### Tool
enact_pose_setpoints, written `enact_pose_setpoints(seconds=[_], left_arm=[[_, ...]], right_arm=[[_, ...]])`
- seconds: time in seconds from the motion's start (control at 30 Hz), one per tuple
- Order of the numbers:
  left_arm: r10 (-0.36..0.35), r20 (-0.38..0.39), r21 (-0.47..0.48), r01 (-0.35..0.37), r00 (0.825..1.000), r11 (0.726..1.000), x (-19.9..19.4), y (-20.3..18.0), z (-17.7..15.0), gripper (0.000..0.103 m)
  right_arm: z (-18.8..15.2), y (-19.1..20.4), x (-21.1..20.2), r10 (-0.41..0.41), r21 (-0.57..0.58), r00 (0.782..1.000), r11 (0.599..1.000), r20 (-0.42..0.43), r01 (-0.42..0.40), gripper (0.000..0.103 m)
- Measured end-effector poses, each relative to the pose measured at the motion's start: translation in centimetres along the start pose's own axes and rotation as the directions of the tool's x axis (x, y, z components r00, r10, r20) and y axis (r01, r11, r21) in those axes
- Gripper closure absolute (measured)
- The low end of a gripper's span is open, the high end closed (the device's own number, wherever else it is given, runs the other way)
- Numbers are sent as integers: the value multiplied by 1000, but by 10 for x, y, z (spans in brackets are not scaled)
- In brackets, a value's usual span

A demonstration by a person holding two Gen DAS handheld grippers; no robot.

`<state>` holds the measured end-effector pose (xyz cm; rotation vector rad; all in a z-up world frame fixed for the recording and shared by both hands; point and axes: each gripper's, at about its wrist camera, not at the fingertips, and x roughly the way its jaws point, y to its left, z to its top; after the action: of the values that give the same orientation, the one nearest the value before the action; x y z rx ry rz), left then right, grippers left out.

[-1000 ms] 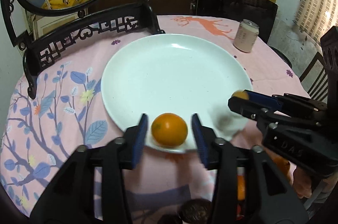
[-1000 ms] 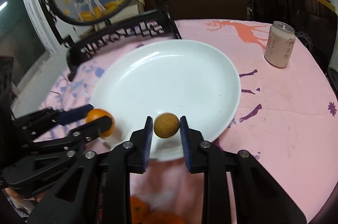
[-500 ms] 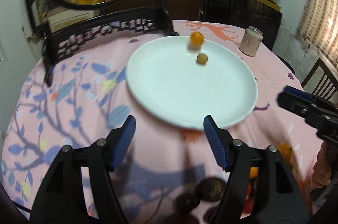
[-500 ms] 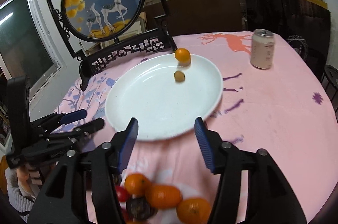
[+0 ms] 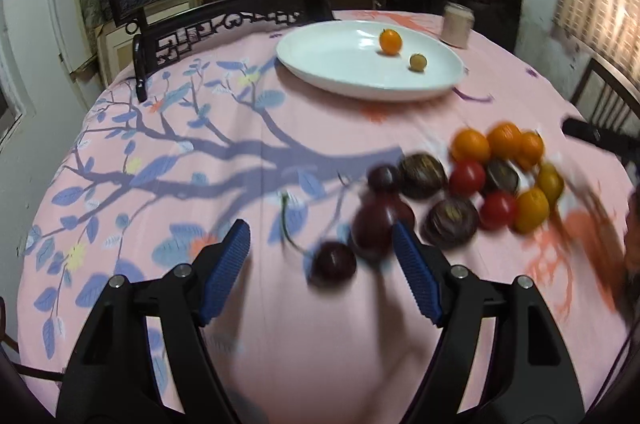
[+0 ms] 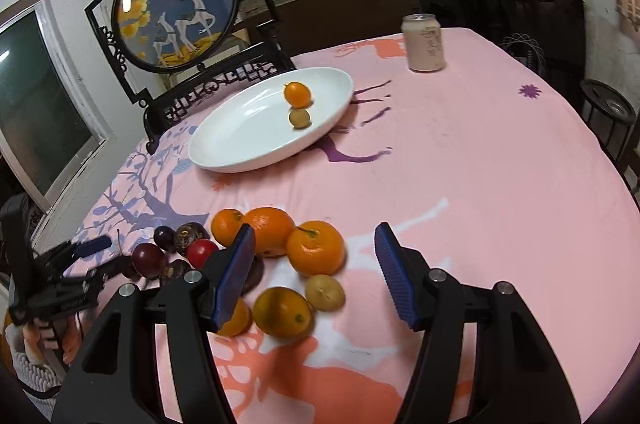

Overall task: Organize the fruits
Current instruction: 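Move both tools back toward the fruit cluster, then grasp a dark cherry with the left tool while the right tool grasps a yellow-orange fruit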

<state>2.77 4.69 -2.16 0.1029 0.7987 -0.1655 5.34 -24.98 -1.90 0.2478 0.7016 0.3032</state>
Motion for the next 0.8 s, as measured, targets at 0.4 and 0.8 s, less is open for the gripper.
enact_pose_setpoints(seconds=[0.4,0.8], left_arm=[[-31,-56,49,34,998,998,15,-4,-9,28],[-92,-84,73,98,992,993,25,-14,-7,58]], right_arm=[[-1,2,1,1,-14,1000,1000,-7,-1,41],[-3,5,4,12,-22,999,1000,-34,-12,41]])
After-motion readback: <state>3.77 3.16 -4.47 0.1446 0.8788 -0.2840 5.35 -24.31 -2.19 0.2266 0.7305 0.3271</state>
